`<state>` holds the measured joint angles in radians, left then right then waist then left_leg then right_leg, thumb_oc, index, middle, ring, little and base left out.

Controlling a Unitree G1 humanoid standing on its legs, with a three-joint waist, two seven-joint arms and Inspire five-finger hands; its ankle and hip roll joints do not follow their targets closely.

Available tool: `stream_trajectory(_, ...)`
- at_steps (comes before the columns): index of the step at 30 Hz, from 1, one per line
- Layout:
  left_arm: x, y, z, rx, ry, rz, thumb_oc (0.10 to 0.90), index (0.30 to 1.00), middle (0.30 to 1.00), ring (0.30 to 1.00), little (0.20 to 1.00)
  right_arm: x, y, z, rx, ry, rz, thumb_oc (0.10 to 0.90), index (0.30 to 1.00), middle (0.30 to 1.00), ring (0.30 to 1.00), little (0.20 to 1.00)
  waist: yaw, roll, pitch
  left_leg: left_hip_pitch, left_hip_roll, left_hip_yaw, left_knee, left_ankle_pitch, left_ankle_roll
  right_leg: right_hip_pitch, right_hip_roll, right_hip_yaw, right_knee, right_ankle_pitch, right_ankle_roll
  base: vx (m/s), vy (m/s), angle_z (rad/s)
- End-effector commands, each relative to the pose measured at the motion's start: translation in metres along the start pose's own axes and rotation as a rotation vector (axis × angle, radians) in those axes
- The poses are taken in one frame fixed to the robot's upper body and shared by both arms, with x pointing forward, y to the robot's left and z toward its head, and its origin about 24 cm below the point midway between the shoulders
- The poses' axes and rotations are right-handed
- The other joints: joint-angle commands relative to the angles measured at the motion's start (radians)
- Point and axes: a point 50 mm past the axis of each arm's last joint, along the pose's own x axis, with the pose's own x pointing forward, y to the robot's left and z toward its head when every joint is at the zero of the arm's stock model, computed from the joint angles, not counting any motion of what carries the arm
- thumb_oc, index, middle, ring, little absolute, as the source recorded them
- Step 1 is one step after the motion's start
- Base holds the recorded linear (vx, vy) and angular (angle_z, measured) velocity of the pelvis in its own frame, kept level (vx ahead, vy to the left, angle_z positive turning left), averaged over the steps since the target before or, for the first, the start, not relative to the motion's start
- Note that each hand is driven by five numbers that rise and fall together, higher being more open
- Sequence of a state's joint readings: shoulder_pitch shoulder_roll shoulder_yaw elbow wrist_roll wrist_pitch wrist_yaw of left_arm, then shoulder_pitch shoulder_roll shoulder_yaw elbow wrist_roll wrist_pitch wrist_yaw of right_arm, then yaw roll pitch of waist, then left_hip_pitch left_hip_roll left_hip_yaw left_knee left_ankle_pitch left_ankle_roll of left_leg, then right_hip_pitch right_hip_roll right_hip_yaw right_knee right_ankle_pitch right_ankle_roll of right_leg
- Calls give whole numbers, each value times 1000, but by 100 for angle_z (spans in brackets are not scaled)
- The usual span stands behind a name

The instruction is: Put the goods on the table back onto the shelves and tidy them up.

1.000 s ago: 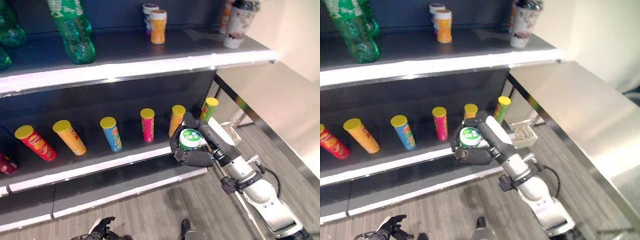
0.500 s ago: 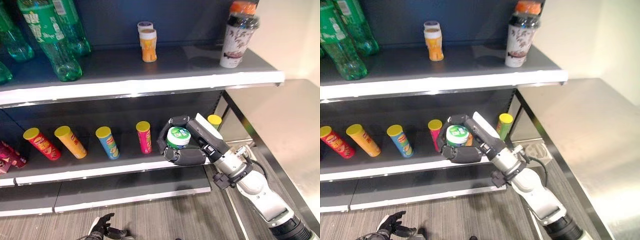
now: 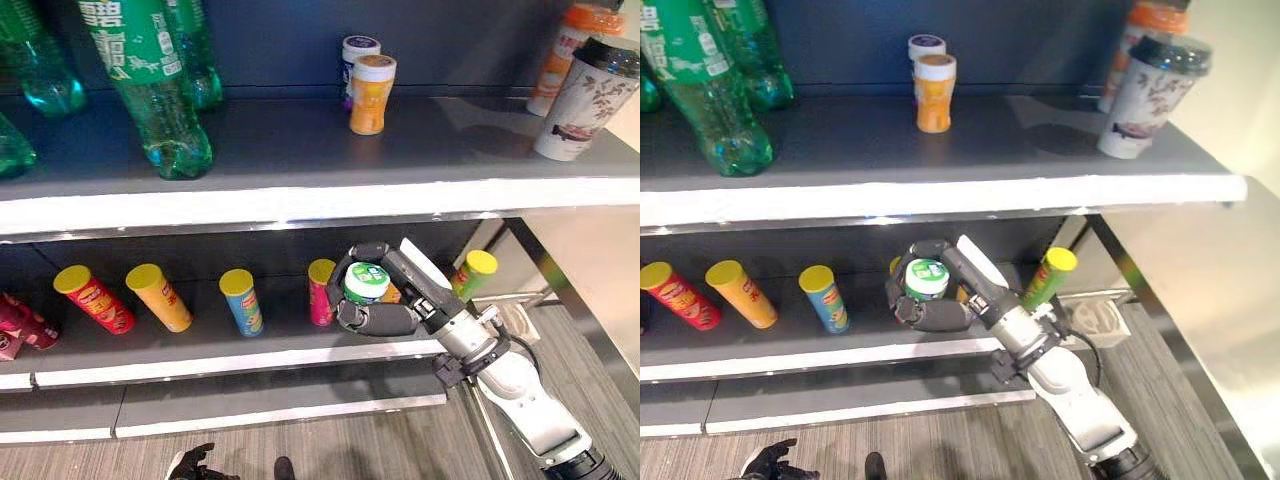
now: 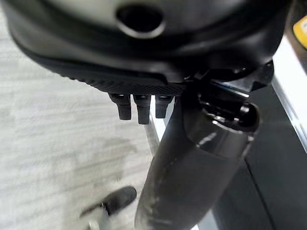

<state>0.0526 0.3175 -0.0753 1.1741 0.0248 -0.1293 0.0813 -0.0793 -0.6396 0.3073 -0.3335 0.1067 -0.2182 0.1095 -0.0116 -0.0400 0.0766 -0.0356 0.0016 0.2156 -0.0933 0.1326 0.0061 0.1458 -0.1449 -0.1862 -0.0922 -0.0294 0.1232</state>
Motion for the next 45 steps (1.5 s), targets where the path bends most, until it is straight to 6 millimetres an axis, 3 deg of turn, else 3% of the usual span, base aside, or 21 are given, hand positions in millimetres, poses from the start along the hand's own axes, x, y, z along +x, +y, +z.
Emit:
stream_trajectory(1, -1, 1, -3, 60, -11, -1, 800, 900, 900, 900, 900, 9, -17, 49, -70, -273, -95, 400, 300, 300, 300, 300, 7, 0, -65, 27, 85, 28, 6, -81, -67, -81, -5, -3, 6, 66, 12, 10, 37, -12)
stream_trajectory(8, -3, -14, -10, 108, 17, -69, 800, 900, 900, 900, 900, 11, -21, 73, 12, -389, -28, 400, 300, 300, 300, 300, -6, -10, -77, 47, 84, 43, 6, -97, -62, -81, -11, 6, 6, 77, 20, 7, 25, -12)
stream_trajectory(13, -2, -15, -9, 123, 27, -95, 800, 900, 900, 900, 900, 17, -22, 89, 101, -422, 176, 400, 300, 300, 300, 300, -12, -24, -87, 52, 88, 53, 6, -101, -67, -90, -9, 17, 5, 86, 23, 0, 0, 0)
stream_trajectory(21, -1, -28, -1, 176, 6, -165, 800, 900, 900, 900, 900, 30, -34, 128, 36, -451, 455, 400, 300, 300, 300, 300, -25, -47, -112, 52, 96, 63, 6, -98, -76, -102, -3, 27, 5, 95, 28, -10, 3, -9)
stream_trajectory(27, -3, -25, -12, 151, 44, -154, 800, 900, 900, 900, 900, 39, -46, 142, -22, -472, 453, 400, 300, 300, 300, 300, -21, -57, -126, 51, 98, 60, 6, -97, -80, -102, 1, 23, 5, 96, 28, 0, 0, 0)
stream_trajectory(37, -5, -22, -18, 135, 74, -139, 800, 900, 900, 900, 900, 66, -63, 135, 45, -441, 340, 400, 300, 300, 300, 300, -1, -63, -125, 54, 95, 41, 6, -97, -80, -90, 6, 14, 7, 87, 23, 10, -11, 2)
stream_trajectory(45, -5, -15, -22, 140, 98, -124, 800, 900, 900, 900, 900, 85, -72, 150, 51, -462, 318, 400, 300, 300, 300, 300, 8, -66, -122, 56, 96, 26, 6, -98, -85, -82, 13, 5, 10, 76, 17, 14, -22, 4)
